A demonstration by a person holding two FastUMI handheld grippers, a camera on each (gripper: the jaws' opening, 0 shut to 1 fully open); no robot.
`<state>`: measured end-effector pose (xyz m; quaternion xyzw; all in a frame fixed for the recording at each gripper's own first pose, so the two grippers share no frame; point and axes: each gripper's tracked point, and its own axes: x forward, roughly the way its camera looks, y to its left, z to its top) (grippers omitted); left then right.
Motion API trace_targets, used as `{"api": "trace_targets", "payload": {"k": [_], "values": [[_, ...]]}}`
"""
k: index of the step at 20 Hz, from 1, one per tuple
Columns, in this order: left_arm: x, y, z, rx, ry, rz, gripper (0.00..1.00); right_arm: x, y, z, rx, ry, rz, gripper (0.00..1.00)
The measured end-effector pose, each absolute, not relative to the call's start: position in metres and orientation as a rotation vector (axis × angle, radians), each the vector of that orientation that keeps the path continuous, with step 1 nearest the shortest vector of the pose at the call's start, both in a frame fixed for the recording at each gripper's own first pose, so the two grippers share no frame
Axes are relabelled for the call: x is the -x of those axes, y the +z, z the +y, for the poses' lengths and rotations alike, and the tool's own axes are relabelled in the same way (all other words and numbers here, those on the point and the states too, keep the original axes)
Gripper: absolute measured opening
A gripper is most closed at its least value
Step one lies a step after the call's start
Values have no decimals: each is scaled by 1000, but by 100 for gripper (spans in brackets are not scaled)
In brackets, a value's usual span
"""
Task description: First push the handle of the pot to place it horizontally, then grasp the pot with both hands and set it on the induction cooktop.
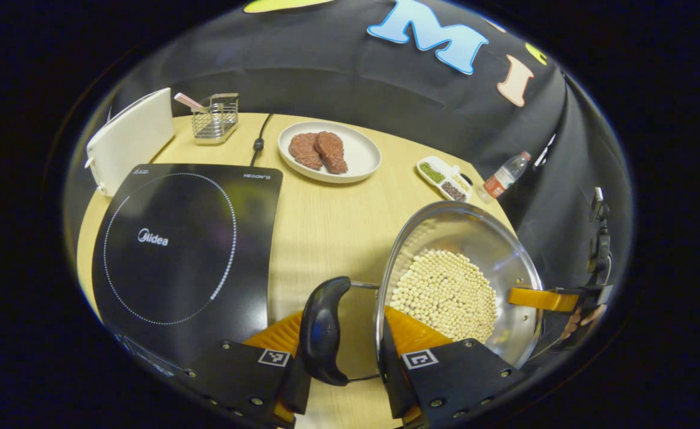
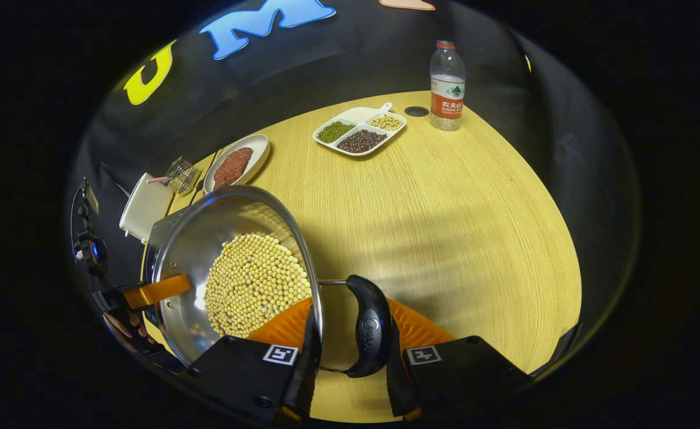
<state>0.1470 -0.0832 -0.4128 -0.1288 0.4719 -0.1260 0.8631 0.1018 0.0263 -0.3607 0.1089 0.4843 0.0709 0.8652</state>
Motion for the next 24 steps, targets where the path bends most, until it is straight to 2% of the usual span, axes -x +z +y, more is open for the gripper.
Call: {"api": "trace_targets", "payload": {"k": [2,3,4,6,8,9,10,11,12,13,15,16,17,18,19,20,21,22,24], "values": [[-132,-406,-76,272,-274,987,51,-85,-354,32,-225,141,1003,52],[-125,-403,-70,274,-278,986,53,-68,-350,42,-226,137,998,48],[-118,-399,-65,272,-283,984,57,-58,-346,45,-226,135,995,52],[-105,-392,-54,262,-291,979,53,-41,-343,55,-236,128,993,48],[-94,-383,-41,251,-299,970,49,-24,-338,66,-253,120,995,51],[-89,-380,-35,248,-303,963,49,-21,-339,71,-255,119,992,48],[-85,-377,-29,246,-305,958,53,-13,-336,77,-256,119,989,51],[-81,-375,-22,247,-303,953,49,-8,-332,84,-255,121,986,48],[-77,-373,-13,254,-296,951,53,-5,-329,91,-249,127,983,51],[-73,-372,-3,260,-288,948,53,-4,-328,98,-243,134,979,48],[-68,-369,16,268,-271,939,49,-1,-326,116,-235,145,981,51],[-66,-367,27,275,-260,933,53,1,-324,125,-229,156,985,52],[-63,-365,39,278,-250,925,49,1,-324,135,-228,168,989,52],[-61,-364,51,282,-239,919,57,2,-323,146,-226,181,993,51],[-60,-364,63,285,-226,916,53,2,-324,157,-223,196,999,48],[-59,-365,74,287,-214,914,56,1,-323,167,-218,211,1002,52],[-59,-366,85,291,-203,913,56,0,-322,177,-212,223,1004,48],[-59,-366,96,294,-191,911,52,-2,-322,186,-207,236,1007,48],[-61,-366,118,294,-163,901,52,-7,-322,206,-206,254,1025,48]]}}
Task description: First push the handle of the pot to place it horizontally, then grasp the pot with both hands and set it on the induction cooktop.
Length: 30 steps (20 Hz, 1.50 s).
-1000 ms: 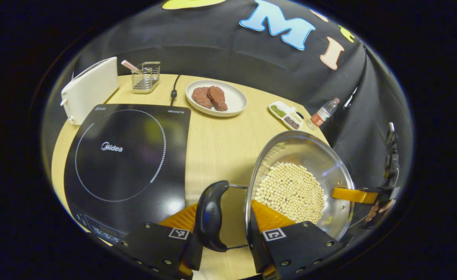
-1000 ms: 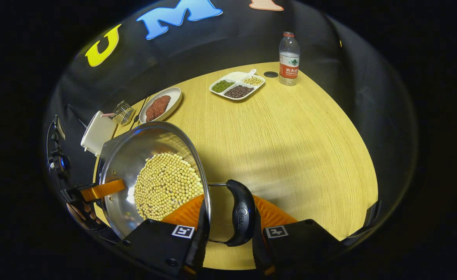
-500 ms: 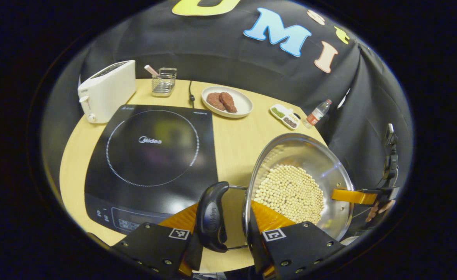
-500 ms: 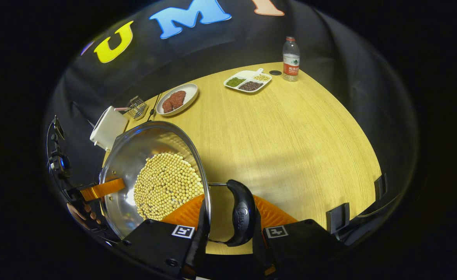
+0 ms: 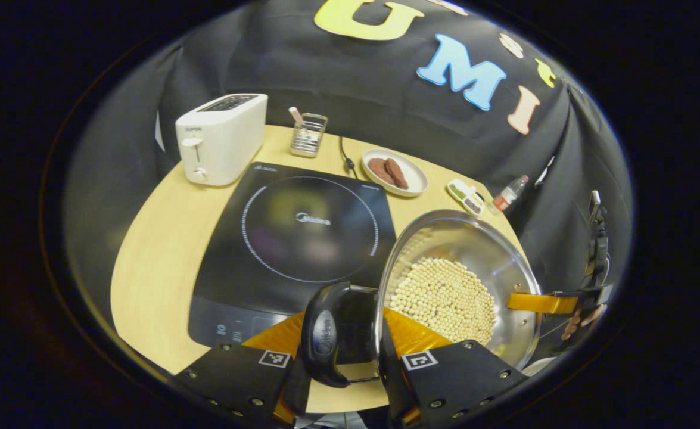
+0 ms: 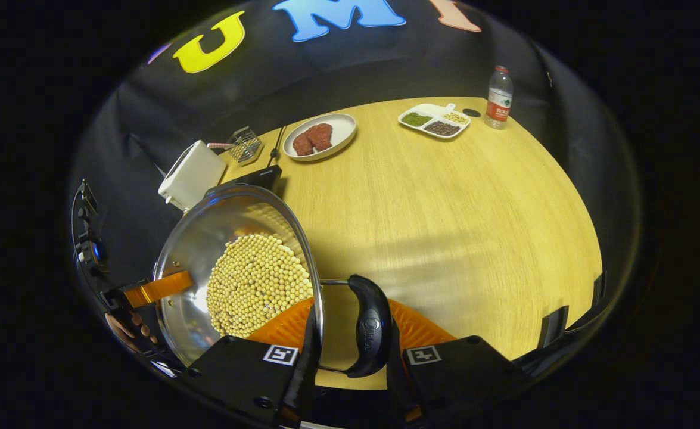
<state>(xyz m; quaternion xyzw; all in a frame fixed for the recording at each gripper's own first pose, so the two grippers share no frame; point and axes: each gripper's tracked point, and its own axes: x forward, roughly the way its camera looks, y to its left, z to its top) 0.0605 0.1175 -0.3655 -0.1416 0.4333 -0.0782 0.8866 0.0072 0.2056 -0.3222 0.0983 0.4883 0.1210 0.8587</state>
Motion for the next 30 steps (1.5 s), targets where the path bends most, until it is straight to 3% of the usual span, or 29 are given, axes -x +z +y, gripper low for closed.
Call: {"api": "trace_targets", "payload": {"k": [1,5,6,11,13,15,16,17,29,30], "values": [[-62,-365,128,296,-148,894,52,-10,-322,216,-206,264,1032,52],[-72,-362,169,307,-94,878,52,-26,-318,252,-191,299,1027,48],[-74,-361,178,311,-84,876,56,-31,-317,260,-191,304,1022,48],[-100,-364,206,313,-54,867,52,-57,-314,293,-181,329,1015,52],[-109,-366,216,315,-48,864,52,-68,-314,302,-184,333,1013,48],[-120,-368,222,312,-45,860,52,-79,-315,309,-185,335,1005,52],[-125,-368,226,308,-45,858,53,-85,-315,312,-187,335,1003,48],[-131,-369,227,304,-45,856,56,-90,-316,316,-190,335,1004,51],[-196,-394,266,276,-51,847,49,-138,-330,362,-220,319,996,48],[-201,-396,269,273,-52,845,56,-142,-330,365,-222,317,994,51]]}}
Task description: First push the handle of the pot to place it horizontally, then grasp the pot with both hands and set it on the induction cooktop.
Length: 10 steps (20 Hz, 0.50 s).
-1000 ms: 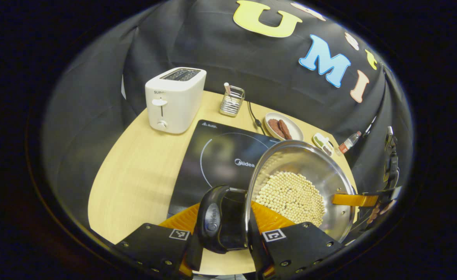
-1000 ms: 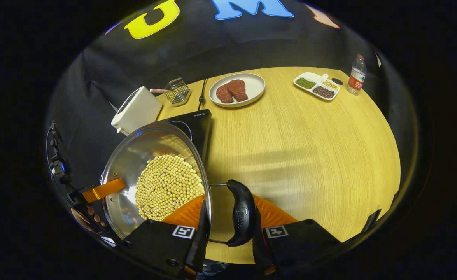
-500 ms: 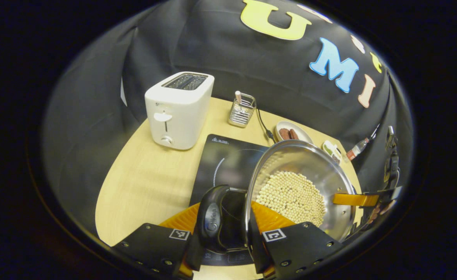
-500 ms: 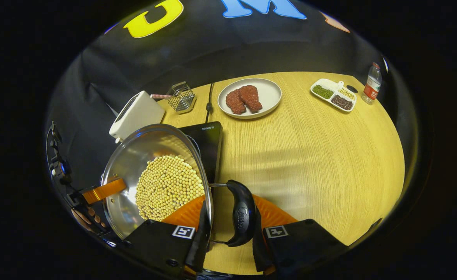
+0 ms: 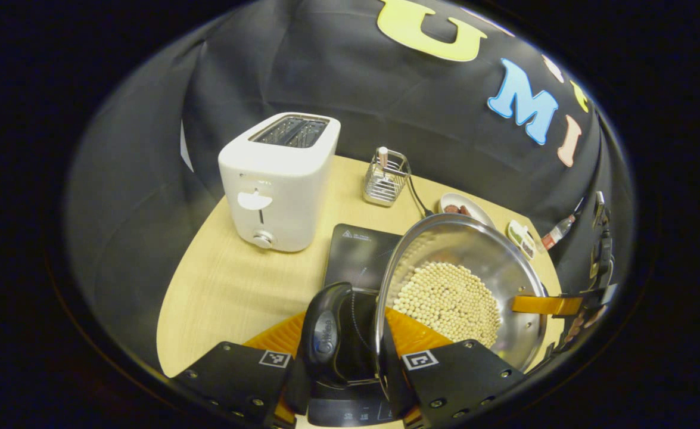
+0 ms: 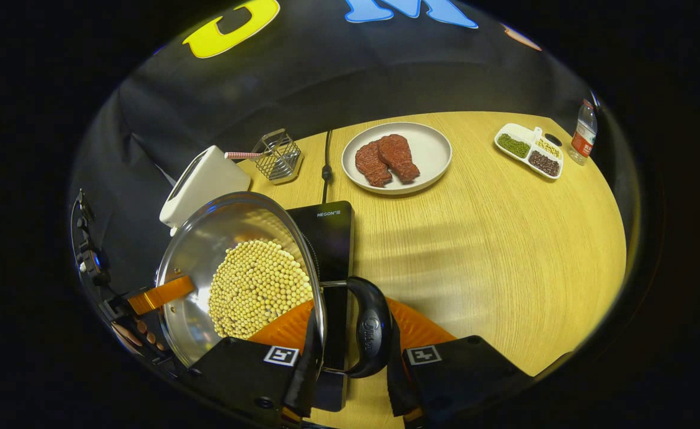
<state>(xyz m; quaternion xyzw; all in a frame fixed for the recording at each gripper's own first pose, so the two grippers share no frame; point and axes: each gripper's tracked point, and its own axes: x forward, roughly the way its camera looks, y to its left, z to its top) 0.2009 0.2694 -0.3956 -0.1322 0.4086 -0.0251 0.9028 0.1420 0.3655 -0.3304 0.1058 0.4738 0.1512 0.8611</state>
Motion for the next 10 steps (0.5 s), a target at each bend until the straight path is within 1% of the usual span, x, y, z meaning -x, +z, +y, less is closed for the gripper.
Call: {"api": "trace_targets", "payload": {"k": [1,3,4,5,6,7,8,10], "values": [[-206,-398,272,271,-55,840,56,-146,-332,369,-222,316,993,48],[-214,-402,279,270,-58,839,56,-153,-335,375,-226,311,991,48],[-217,-406,282,270,-60,843,55,-155,-336,378,-227,309,992,51],[-220,-409,285,271,-61,846,55,-157,-337,380,-227,306,996,51],[-223,-411,286,272,-62,848,52,-159,-338,381,-226,304,1000,48],[-225,-414,285,272,-65,848,53,-161,-340,383,-226,302,1001,48],[-228,-416,287,274,-68,846,56,-162,-341,384,-228,300,1003,48],[-232,-420,289,280,-75,843,56,-165,-340,385,-232,294,996,48]]}}
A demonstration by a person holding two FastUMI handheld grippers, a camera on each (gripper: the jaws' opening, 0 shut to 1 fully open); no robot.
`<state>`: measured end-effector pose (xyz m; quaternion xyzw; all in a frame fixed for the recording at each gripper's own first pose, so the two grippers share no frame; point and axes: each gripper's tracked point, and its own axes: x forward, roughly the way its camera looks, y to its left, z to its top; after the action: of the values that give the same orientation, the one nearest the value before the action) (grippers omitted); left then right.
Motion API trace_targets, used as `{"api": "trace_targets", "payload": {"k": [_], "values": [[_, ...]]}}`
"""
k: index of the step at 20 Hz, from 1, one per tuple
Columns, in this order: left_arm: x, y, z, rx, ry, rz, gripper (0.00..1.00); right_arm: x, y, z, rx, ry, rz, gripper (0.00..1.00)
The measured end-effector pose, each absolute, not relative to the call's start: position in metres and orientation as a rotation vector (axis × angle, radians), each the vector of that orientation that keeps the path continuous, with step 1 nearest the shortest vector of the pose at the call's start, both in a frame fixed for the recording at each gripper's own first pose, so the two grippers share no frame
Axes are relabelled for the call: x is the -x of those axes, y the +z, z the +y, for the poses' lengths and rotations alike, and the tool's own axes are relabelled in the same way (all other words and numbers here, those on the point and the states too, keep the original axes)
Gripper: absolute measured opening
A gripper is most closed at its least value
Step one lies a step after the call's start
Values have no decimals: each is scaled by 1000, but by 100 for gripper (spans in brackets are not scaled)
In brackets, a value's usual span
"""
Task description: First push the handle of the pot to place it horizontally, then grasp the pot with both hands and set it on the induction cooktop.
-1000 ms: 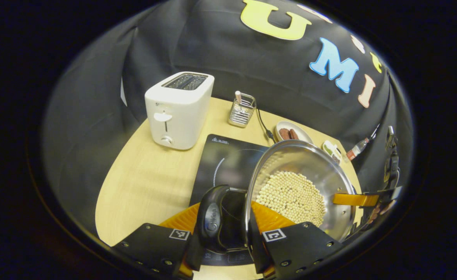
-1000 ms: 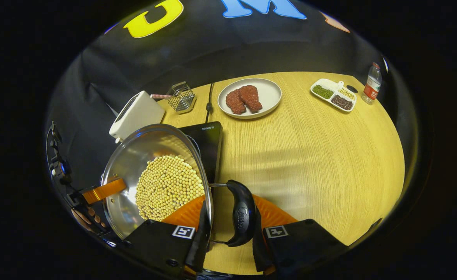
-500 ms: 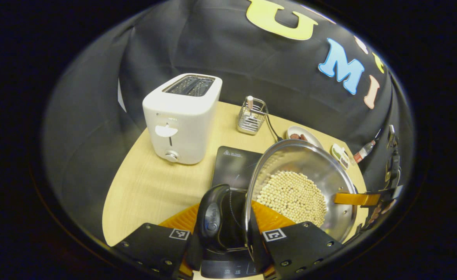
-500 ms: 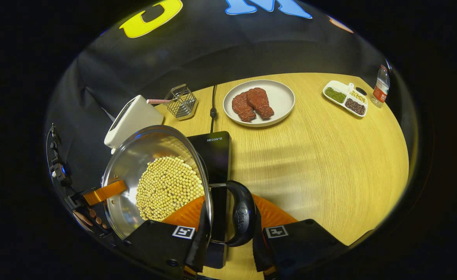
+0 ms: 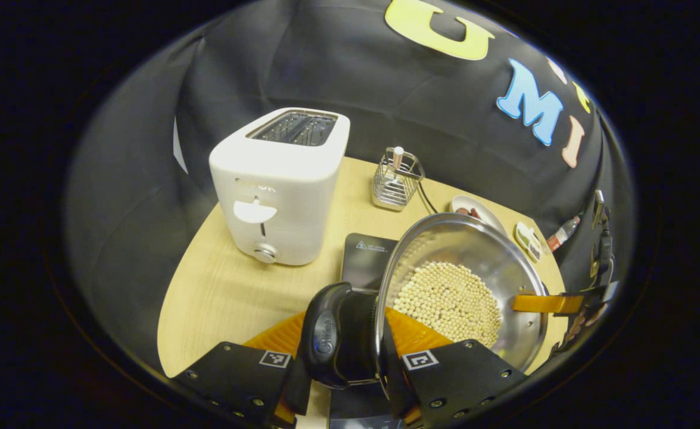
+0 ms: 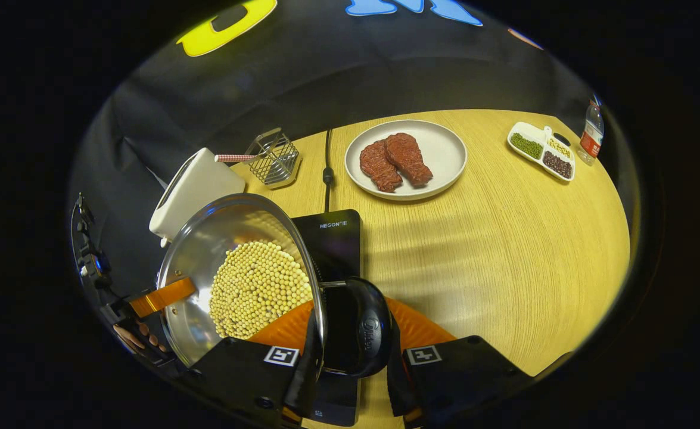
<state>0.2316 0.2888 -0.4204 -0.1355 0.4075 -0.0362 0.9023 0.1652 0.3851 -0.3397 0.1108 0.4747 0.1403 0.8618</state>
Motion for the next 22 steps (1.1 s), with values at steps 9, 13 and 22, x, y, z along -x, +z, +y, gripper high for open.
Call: {"api": "trace_targets", "payload": {"k": [9,13,22], "values": [[-236,-431,293,336,-99,853,50,-170,-339,387,-231,302,1000,50],[-236,-432,292,338,-105,859,53,-170,-339,387,-231,307,1000,52],[-229,-435,295,374,-79,883,57,-169,-339,389,-253,331,1017,56]]}}
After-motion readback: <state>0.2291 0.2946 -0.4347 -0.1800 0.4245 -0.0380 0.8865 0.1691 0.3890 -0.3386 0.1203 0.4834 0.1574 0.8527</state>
